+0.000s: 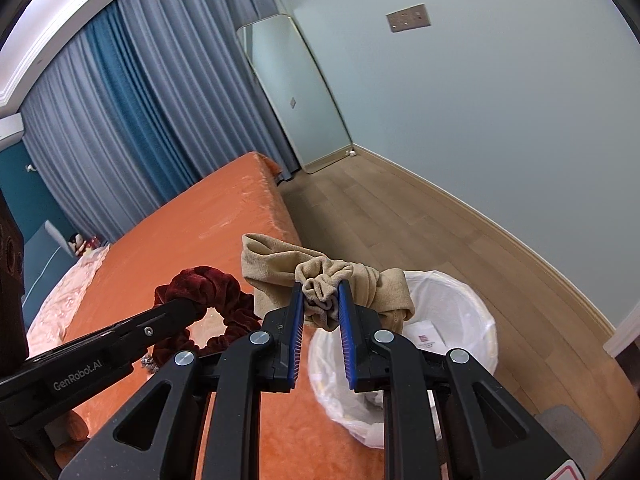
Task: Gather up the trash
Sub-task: 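Lift the scrunchie and stockings and carry both over the trash bin, then open the left tool while the right tool opens, dropping both items into the bin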
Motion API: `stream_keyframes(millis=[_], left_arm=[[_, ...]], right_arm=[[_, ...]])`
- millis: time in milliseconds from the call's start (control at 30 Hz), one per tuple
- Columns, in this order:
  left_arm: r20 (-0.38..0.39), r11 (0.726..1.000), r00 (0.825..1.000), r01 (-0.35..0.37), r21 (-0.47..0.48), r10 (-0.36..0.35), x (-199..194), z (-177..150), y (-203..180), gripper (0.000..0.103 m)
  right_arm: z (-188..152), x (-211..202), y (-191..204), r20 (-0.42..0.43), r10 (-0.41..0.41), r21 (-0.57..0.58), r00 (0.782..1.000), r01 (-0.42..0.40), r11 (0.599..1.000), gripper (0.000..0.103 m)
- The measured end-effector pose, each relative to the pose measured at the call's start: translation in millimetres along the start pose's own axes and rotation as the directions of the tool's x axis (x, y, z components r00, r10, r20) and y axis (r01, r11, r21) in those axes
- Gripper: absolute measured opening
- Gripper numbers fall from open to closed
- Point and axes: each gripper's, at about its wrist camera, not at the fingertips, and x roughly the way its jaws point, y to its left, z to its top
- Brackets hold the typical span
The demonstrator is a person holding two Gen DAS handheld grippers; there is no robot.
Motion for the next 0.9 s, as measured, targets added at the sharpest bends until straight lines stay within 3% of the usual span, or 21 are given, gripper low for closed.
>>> stream_keyframes(millis=[667, 800, 900], left_arm=[[-0.073, 0.997, 0.996, 0.055, 0.06, -0.051, 50, -1, -47, 0.017], [-0.079, 0.996, 0.995, 0.069, 0.057, -0.064, 57, -2, -49, 0.02], [-0.077, 0.996, 0.995, 0.067, 0.056, -0.062, 60, -3, -50, 0.029]], right_arm=[[-7, 8, -54, -0.015, -0.054, 0.076, 0.998, 0.055, 0.996, 0.017], [-8, 11, -57, -0.02, -0.061, 0.078, 0.998, 0.063, 0.995, 0.018], [-8, 15, -52, -0.026, -0.063, 0.082, 0.998, 0.065, 0.995, 0.022]])
